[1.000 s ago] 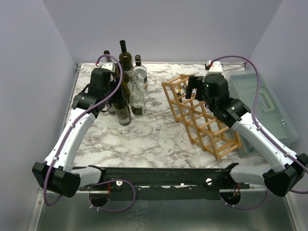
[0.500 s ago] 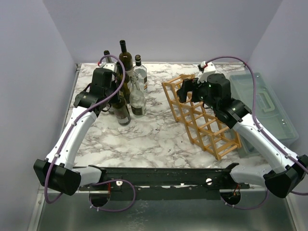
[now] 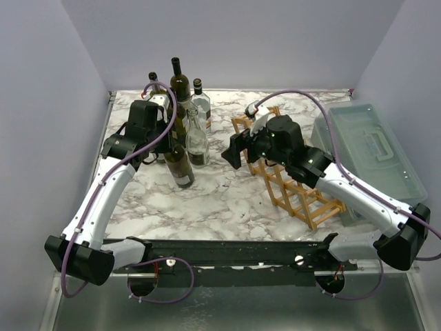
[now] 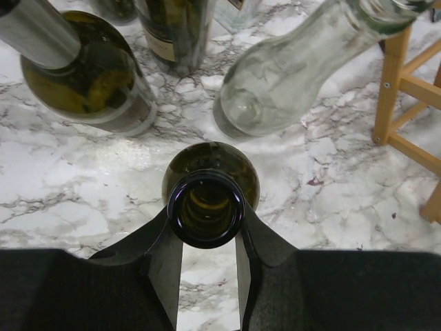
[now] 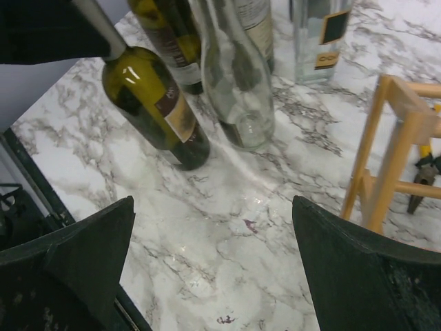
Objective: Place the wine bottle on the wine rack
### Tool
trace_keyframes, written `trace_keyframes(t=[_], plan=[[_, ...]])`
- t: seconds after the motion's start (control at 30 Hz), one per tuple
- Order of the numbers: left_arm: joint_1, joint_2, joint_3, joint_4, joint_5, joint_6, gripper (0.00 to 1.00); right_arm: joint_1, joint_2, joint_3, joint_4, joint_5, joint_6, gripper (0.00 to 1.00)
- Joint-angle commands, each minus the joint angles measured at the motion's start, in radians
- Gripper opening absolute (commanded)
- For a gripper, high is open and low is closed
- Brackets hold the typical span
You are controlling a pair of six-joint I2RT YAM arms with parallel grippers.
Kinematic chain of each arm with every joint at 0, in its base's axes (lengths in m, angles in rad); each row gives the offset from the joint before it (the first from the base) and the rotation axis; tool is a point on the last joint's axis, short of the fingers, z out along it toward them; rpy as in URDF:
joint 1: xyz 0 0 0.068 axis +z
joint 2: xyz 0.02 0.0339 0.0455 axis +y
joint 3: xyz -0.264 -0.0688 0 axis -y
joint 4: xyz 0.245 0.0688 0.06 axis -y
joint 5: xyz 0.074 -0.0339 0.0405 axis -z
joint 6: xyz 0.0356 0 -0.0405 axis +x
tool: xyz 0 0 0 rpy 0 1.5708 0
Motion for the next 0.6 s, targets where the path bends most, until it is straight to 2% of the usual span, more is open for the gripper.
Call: trace_keyframes(t=[0.0, 0.2, 0.57], plan=[[-0.006, -0.048, 0.031, 0.029, 0.154, -0.040, 0.00, 0.070, 0.033, -0.027, 0.083, -0.047, -0.036, 0.99], [-0.007, -0.035, 0.025, 0.077, 0.305, -0.101, 0.00, 0.123, 0.060, -0.055, 0.149, -0.101, -0.057, 1.00], [-0.007, -0.008, -0.013, 0.175, 0.456, -0.203, 0.00, 0.190, 0.110, -0.056, 0.111, 0.042, -0.144, 1.00]])
